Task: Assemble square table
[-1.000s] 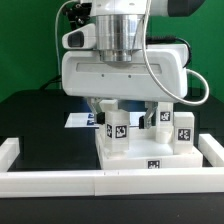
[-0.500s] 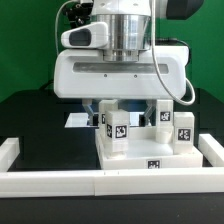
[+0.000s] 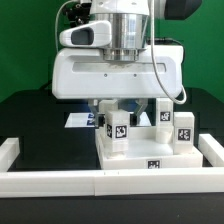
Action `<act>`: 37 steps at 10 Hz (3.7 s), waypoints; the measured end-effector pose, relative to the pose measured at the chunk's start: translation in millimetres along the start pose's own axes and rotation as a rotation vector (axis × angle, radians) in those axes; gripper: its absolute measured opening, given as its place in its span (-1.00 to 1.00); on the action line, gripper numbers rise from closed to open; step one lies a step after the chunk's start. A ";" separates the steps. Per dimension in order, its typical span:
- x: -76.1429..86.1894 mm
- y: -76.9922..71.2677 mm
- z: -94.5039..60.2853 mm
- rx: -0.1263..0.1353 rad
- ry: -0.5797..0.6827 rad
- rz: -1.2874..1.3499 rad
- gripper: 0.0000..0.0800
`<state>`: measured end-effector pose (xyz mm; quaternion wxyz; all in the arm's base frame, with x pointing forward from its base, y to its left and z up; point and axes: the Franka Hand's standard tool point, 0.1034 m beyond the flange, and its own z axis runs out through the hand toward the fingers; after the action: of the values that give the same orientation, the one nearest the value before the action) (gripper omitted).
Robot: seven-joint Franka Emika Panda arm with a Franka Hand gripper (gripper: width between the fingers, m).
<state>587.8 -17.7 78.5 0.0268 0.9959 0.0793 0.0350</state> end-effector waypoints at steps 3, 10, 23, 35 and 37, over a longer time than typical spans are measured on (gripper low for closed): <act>-0.3 0.3 0.4 0.000 -0.001 0.033 -0.28; 0.3 0.0 2.2 0.008 0.001 0.654 -0.27; 4.5 -8.4 3.9 0.064 -0.013 1.489 -0.27; 4.2 -12.9 4.9 0.046 0.011 0.463 0.62; 2.9 -13.3 5.5 0.027 0.004 0.271 0.62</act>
Offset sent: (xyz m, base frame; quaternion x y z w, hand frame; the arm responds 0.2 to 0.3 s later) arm 0.0000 0.0000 0.0000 0.0000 0.0000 0.0000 1.0000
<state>588.9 -4.3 72.5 0.0083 0.9977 -0.0554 0.0391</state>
